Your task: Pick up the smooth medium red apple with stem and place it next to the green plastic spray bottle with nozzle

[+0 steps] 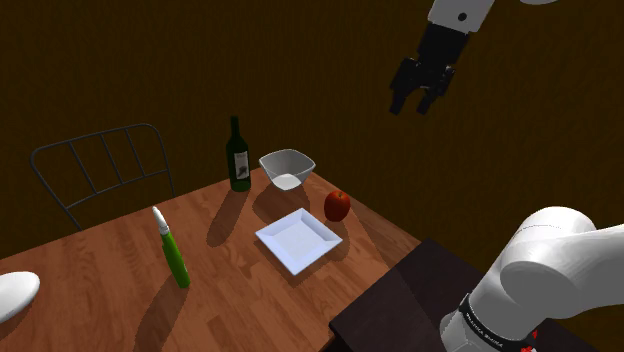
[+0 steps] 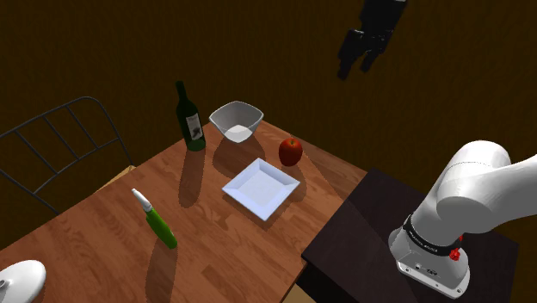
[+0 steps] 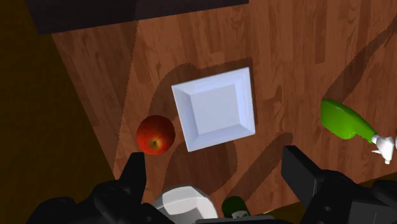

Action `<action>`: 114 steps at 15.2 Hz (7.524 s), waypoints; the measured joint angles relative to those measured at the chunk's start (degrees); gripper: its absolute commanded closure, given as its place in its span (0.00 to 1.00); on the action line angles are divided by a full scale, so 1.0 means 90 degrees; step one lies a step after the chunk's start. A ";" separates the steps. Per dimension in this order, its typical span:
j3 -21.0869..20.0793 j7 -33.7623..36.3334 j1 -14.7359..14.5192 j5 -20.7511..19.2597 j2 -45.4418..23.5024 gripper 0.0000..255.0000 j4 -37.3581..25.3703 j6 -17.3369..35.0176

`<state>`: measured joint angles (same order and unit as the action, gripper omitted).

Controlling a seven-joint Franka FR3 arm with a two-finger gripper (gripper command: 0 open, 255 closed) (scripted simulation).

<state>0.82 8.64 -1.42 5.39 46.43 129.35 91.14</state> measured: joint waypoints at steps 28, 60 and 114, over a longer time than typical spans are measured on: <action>0.0351 -0.0035 0.0399 0.0115 -0.4692 0.00 0.0576 0.4547; 0.0368 -0.0105 0.0421 0.0313 -0.5927 1.00 0.0249 0.5350; 0.0414 0.0446 0.0445 -0.0113 -0.4409 1.00 -0.2800 0.0813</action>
<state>4.54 12.65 2.59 4.37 6.75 104.15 98.46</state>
